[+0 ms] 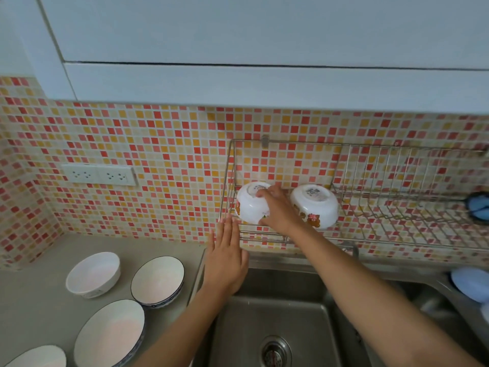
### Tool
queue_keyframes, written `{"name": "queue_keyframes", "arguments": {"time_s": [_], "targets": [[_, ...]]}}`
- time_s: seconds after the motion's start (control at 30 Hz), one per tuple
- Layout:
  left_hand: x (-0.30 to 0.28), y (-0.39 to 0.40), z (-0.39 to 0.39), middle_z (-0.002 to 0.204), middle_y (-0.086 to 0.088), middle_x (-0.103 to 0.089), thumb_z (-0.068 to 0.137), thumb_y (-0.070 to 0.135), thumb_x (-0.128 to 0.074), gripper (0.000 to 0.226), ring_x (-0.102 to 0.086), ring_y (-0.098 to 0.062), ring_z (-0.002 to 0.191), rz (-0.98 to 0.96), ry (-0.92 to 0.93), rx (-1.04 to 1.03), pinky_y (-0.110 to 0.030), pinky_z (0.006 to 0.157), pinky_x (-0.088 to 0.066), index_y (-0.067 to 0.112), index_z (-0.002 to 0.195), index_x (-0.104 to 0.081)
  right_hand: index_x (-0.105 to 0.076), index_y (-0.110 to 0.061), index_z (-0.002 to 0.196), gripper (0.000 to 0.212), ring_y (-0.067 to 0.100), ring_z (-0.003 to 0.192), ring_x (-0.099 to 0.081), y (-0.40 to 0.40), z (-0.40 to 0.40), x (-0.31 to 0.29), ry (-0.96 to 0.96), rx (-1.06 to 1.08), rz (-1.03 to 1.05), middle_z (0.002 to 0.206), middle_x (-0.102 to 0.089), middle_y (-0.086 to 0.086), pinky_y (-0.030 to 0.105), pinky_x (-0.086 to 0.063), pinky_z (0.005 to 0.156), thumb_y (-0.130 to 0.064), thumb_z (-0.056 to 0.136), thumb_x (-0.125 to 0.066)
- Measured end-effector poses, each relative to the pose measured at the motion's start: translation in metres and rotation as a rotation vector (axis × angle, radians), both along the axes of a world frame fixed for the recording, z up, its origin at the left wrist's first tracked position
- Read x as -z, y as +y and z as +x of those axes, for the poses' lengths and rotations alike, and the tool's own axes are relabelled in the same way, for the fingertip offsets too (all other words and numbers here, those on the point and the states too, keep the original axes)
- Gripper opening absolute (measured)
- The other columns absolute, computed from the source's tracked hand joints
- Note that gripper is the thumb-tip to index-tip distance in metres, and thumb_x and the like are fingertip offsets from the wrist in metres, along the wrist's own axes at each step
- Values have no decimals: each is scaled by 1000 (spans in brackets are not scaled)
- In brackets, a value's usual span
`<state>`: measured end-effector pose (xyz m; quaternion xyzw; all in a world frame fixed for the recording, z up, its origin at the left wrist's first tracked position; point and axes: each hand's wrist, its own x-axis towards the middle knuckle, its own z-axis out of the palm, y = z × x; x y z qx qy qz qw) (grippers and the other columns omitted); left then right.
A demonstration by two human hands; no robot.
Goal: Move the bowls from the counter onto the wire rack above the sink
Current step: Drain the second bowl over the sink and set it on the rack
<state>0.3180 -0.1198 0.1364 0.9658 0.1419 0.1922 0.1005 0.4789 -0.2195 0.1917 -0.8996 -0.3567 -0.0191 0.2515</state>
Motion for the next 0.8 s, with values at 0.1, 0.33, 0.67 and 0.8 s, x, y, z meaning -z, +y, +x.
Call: {"name": "queue_keyframes", "arguments": {"time_s": [0.1, 0.33, 0.67, 0.8], "targets": [[-5, -4, 12, 156, 1, 19, 90, 51, 6, 66, 24, -16, 142, -12, -42, -16, -36, 114, 18, 19, 148, 14, -41, -27, 141, 68, 23, 141, -29, -6, 0, -2, -39, 34, 49, 154, -28, 0, 43, -30, 115, -24, 82, -74], [-27, 0, 72, 157, 0, 24, 95, 59, -10, 65, 22, -26, 143, 11, 18, 55, -45, 119, 3, 30, 148, 16, -36, -27, 144, 74, 35, 145, -19, -67, 23, 4, -236, 425, 55, 157, -23, 12, 56, -20, 117, -54, 82, -66], [-44, 1, 119, 157, -11, -13, 78, 54, -67, 98, -23, -32, 142, -392, -57, -28, -48, 108, -35, 16, 148, -9, -30, -15, 147, 85, 32, 130, -44, -100, 30, 13, 80, 525, 244, 148, -33, 12, 42, -46, 100, -45, 79, -72], [-40, 8, 125, 151, -11, -26, 75, 52, -71, 98, -31, -31, 137, -405, -49, 3, -48, 108, -39, 11, 146, -18, -26, -16, 148, 87, 32, 135, -39, -98, 30, 15, 102, 507, 228, 152, -28, 12, 46, -45, 104, -45, 80, -71]]}}
